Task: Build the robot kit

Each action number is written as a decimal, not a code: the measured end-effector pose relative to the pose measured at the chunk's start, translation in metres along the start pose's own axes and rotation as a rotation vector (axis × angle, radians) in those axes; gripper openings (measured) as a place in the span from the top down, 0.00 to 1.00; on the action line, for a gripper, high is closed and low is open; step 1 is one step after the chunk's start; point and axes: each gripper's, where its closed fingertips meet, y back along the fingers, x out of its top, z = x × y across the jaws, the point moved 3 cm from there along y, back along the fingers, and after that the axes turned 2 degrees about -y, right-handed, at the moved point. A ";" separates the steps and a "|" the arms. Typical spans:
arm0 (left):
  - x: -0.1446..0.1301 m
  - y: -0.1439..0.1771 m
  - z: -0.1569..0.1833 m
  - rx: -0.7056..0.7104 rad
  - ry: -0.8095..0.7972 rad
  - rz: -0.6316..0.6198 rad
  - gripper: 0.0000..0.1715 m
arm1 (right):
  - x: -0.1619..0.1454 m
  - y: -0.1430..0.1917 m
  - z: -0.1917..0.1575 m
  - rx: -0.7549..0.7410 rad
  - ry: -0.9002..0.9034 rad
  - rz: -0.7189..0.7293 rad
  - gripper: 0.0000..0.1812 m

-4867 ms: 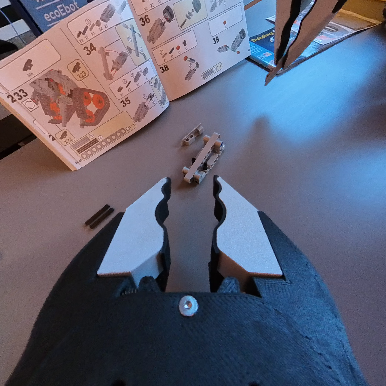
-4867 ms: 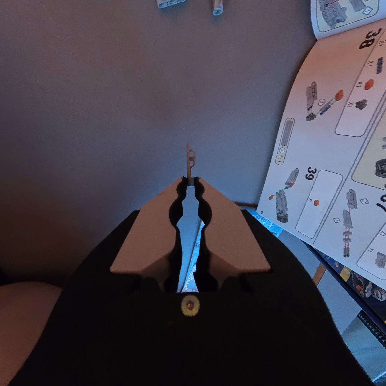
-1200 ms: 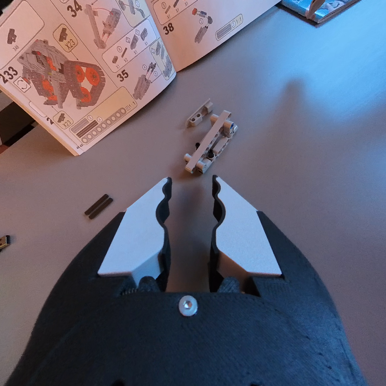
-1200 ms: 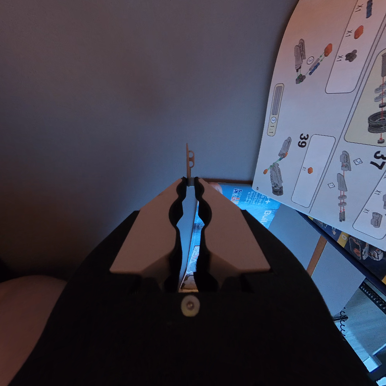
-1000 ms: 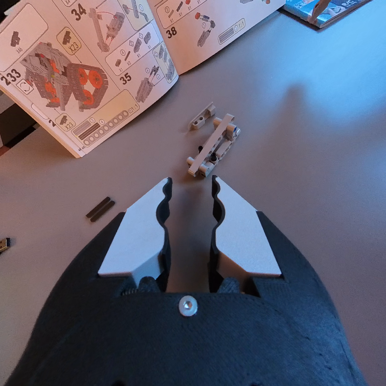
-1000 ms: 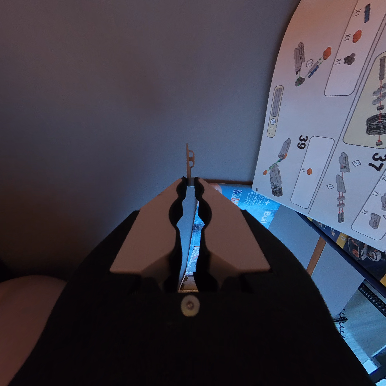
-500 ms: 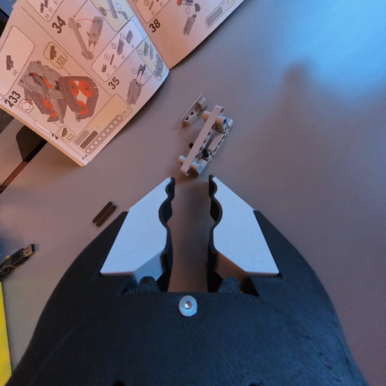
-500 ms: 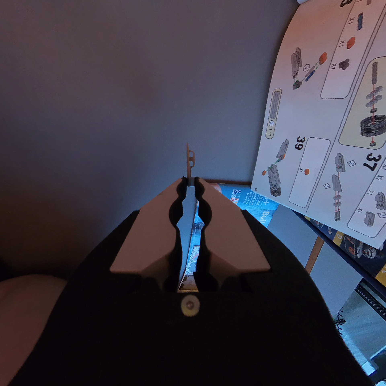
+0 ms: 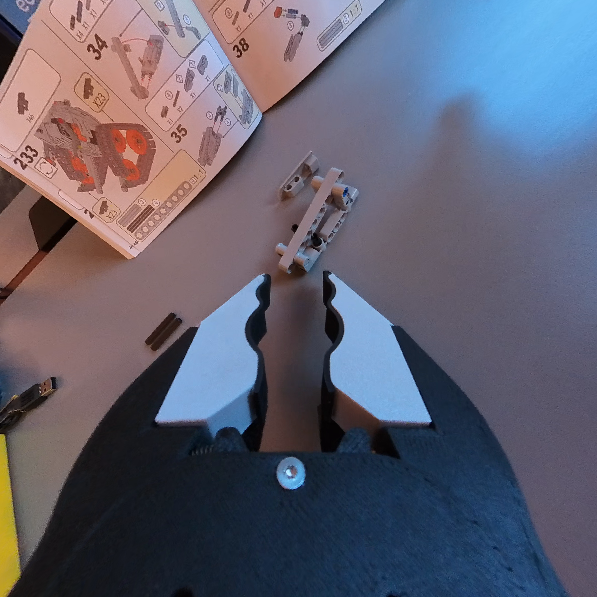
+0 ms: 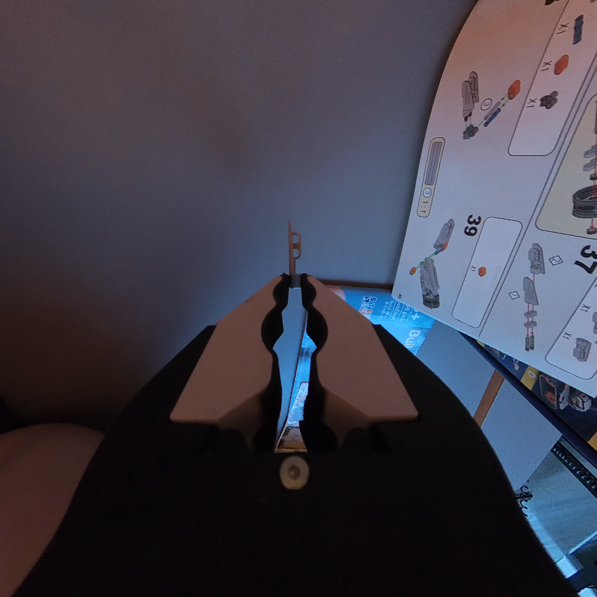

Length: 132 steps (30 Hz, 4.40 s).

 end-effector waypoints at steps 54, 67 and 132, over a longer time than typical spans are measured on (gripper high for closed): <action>-0.005 -0.003 0.003 -0.039 0.021 -0.027 0.86 | 0.049 -0.005 -0.027 0.062 0.151 0.144 0.96; -0.006 0.000 0.002 -0.047 0.033 -0.026 0.88 | 0.069 0.024 0.029 -0.126 -0.077 0.414 0.96; 0.016 0.039 0.006 -0.262 -0.037 0.270 0.99 | 0.156 -0.013 -0.079 -0.085 0.338 1.016 0.96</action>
